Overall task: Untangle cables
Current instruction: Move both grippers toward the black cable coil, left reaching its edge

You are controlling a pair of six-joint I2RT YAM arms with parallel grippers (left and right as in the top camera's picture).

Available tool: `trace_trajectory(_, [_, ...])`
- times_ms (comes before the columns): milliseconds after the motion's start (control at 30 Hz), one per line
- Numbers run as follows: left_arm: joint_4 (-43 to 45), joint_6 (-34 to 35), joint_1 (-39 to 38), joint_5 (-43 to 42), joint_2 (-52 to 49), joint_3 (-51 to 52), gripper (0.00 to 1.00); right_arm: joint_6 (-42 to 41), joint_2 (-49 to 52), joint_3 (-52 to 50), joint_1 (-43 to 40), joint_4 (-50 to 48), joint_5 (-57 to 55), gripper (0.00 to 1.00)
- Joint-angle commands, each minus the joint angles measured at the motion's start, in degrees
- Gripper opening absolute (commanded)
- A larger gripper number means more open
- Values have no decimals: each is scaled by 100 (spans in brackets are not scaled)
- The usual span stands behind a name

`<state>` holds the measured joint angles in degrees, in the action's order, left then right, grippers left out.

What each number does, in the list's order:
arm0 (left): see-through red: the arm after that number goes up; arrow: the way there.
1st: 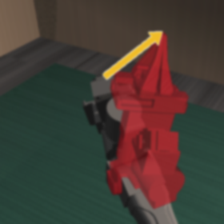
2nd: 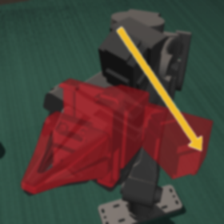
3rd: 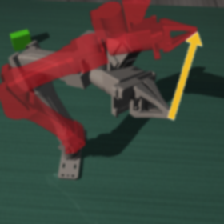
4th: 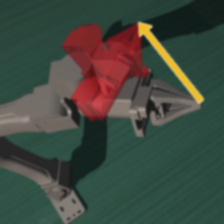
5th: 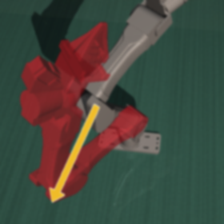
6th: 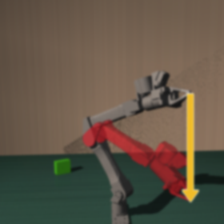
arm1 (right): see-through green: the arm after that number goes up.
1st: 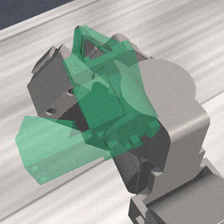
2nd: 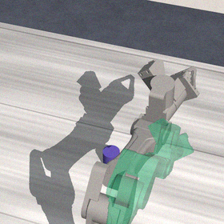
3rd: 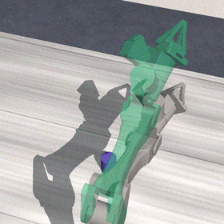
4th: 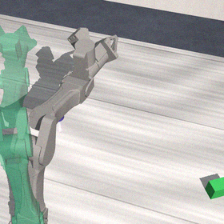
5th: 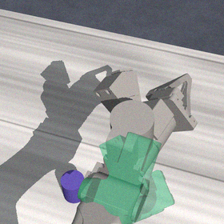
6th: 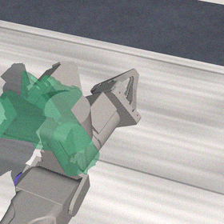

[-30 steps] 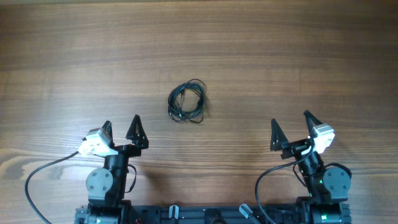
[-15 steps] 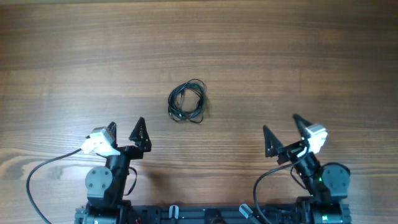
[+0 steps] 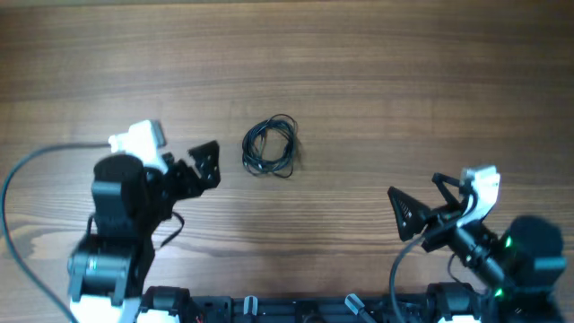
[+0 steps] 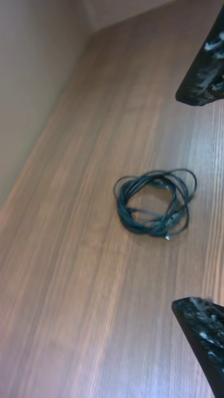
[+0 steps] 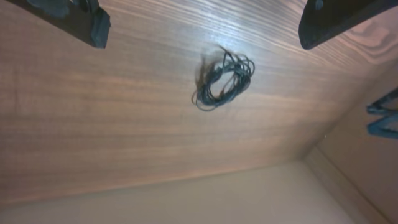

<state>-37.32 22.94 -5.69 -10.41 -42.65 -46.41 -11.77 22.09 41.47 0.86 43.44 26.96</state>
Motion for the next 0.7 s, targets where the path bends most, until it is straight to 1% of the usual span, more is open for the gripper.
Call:
trace_trajectory(0, [52,-321,-452,-146,-686,-461,100,-44,1357,1248,-9,809,-221,100])
trace_trajectory(133, [72,-269,-581,-258,-1082,-461,100,-13,2785,2640,-9,1886,-647,100])
trace_trajectory(200, [101,-282,-581,-413,-1322,-461,100,92,3515,3263,-9,2026,-643,100])
trace_trajectory(267, [306,-278,-581,-612,-1547,-461,99,-442,3939,3429,-9,2006,-254,100])
trace_trajectory(300, [378,-192,-581,-632,-1692,-461,84,-680,4105,3429,-9,1996,-122,100])
trace_trajectory(367, [433,605,-581,-455,-2138,-461,70,-741,4450,3429,-9,1609,-103,99])
trace_trajectory(433, [426,1631,-584,-63,-2800,-461,51,-951,4826,3427,-9,1434,-122,94])
trace_trajectory(467, [417,1980,-581,96,-3062,-461,47,-1014,4953,3427,-9,1419,-118,90])
trace_trajectory(500, [426,2280,-581,223,-3320,-461,46,-1102,5073,3427,-9,1416,-118,88])
trace_trajectory(533, [525,2474,-584,254,-3679,-461,44,-1102,5241,3427,-9,1427,-118,84])
trace_trajectory(667, [1075,2793,-737,260,-4568,-461,41,-1084,5637,3427,-9,1572,-118,78])
